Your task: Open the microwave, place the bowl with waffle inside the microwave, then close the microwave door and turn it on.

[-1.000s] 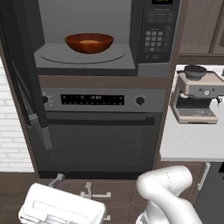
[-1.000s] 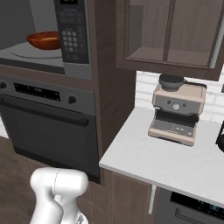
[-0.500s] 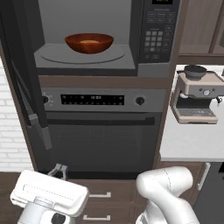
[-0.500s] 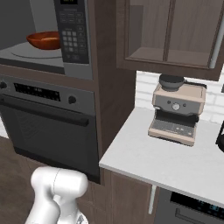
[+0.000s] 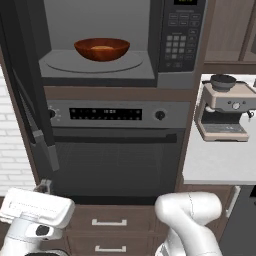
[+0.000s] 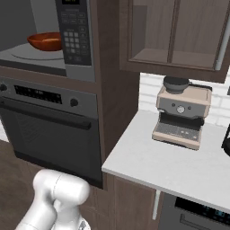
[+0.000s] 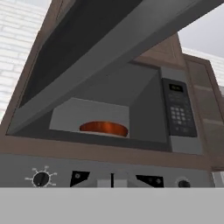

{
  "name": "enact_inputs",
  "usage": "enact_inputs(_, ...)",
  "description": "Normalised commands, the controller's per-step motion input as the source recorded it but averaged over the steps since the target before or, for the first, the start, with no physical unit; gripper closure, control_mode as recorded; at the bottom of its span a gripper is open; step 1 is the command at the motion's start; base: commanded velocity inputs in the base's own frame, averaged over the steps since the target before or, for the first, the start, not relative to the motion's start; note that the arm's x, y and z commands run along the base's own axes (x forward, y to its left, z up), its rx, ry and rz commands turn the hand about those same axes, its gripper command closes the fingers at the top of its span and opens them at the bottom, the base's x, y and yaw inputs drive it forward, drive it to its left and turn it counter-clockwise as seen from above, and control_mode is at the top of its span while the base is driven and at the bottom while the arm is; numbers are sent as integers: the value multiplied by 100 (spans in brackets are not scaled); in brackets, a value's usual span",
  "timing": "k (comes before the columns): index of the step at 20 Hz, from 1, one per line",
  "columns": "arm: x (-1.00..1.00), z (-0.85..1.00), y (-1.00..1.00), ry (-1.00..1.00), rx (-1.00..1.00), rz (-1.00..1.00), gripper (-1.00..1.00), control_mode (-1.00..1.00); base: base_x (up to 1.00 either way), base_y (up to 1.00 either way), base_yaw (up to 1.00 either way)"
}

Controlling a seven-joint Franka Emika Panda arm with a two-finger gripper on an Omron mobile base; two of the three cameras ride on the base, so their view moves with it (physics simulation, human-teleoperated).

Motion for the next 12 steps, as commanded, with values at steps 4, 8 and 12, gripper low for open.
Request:
enact_inputs(4,32,-4,64,-3,0,3,100,-100,0,0,0)
enact_inputs(8,8,0,54,-12,7,6,100,-100,0,0,0)
enact_inputs(12,15,0,45,-15,7,7,100,-100,0,0,0)
